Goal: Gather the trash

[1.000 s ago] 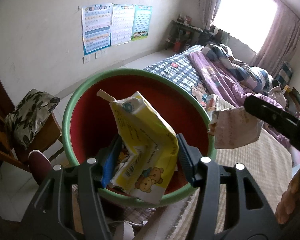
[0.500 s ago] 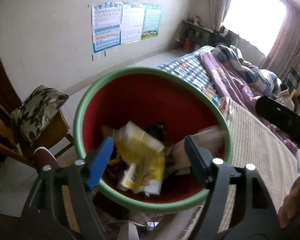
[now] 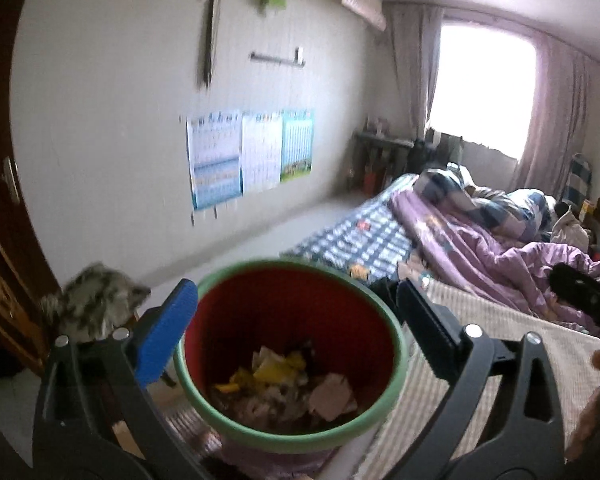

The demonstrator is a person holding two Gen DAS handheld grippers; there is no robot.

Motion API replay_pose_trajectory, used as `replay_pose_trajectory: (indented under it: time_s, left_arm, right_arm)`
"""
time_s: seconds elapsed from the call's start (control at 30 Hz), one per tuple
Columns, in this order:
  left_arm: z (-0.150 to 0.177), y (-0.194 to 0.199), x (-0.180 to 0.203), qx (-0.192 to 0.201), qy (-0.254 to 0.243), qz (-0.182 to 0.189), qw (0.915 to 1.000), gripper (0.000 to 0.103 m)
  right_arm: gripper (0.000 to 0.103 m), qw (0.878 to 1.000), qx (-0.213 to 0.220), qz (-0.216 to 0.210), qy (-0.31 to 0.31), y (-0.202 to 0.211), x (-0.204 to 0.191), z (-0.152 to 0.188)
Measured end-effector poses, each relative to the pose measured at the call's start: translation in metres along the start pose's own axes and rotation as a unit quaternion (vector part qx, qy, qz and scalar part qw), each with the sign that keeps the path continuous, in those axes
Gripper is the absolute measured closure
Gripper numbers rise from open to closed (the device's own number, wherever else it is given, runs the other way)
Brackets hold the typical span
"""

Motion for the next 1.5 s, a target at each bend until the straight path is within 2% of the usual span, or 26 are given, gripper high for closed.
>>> replay_pose_trajectory:
  time_s: [0.1,0.2,0.27,0.3,0.37,0.47,0.83,1.5]
  left_arm:
    - [-0.008,0.011,0.010,0.016,0.000,0.005,0.9999,0.005]
    - [-0.011,0.021,0.019,0.031,0.002,0.002,0.9995,0.005]
    - [-0.012,0.029,0.026,0.048,-0.005,-0.007,0.9988,0.005]
    - [-0.012,0.032,0.031,0.050,-0.013,-0.006,0.9987,0.005]
    - [-0.011,0.033,0.039,0.041,-0.022,0.004,0.9989,0.005]
    - [-0.009,0.032,0.045,0.028,-0.029,0.012,0.9991,0.005]
    - [-0.004,0.024,0.043,-0.001,-0.018,0.021,0.9996,0.005]
    - [0.001,0.018,0.034,-0.016,-0.014,0.017,0.9996,0.005]
  right_arm:
    - [0.007,0.995,0.088,0.041,0.004,0.037,0.011,-0.008]
    - [0.007,0.983,0.146,0.107,-0.007,0.059,0.025,-0.001]
    - [0.007,0.982,0.131,0.137,0.001,0.060,0.033,0.006]
    - [0.007,0.984,0.104,0.144,0.010,0.056,0.036,0.012]
    - [0.007,0.988,0.071,0.140,0.004,0.050,0.042,0.020]
    - [0.007,0.988,0.052,0.145,-0.014,0.048,0.049,0.027]
    - [0.007,0.987,0.027,0.156,-0.014,0.042,0.045,0.044]
    - [0.007,0.989,0.002,0.150,0.003,0.035,0.033,0.058]
Point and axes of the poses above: each gripper's, at about its wrist camera, not at the fingertips, and y roughly against the way its jaws point, x to its right, z to its underside, the point moved 6 cm from there along -y, roughly the way its jaws point, and after that the axes turned 2 degrees about z, right-handed, at the moved point
